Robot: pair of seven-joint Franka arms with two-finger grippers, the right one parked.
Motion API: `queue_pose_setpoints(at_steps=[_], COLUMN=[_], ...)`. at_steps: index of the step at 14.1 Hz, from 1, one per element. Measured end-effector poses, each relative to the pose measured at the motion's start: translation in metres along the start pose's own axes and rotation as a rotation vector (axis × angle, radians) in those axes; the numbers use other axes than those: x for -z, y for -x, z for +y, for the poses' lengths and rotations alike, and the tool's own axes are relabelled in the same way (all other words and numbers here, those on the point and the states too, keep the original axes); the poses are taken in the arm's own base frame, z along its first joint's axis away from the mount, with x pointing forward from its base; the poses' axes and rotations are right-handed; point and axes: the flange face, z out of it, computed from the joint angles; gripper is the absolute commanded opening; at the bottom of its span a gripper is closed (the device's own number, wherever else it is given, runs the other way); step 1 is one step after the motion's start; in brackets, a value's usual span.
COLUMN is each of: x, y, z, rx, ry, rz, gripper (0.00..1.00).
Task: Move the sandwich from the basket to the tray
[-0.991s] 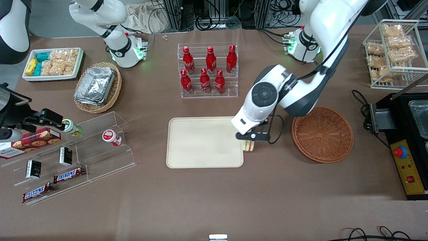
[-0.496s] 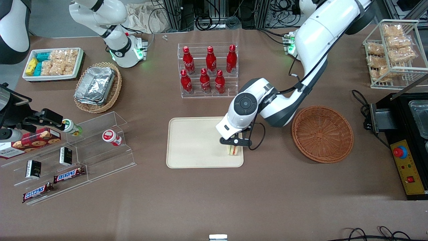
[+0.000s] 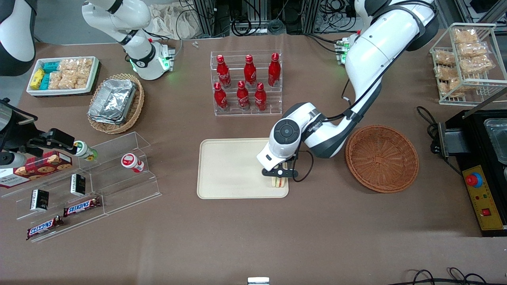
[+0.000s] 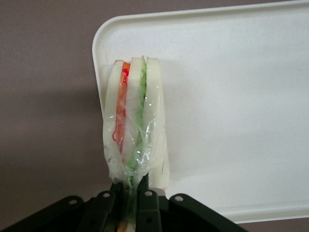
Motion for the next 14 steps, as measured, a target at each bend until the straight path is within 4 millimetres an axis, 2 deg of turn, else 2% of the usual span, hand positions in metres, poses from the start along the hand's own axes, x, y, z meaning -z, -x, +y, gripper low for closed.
queue_pose_setpoints(at_steps=[7,9,11,14], x=[0.004,0.014,0.036,0.092], y=[-0.003,-0.007,-0.014,-0.017], z=[-0.002,-0.012,-0.033,-0.074], rx=[0.066,0.082,0.085,0.031], ry=[0.001,-0.028,-0.063,-0.099], rz=[0.004,-0.011,-0.026,-0.064], gripper=[1.00,1.00,1.00,1.00])
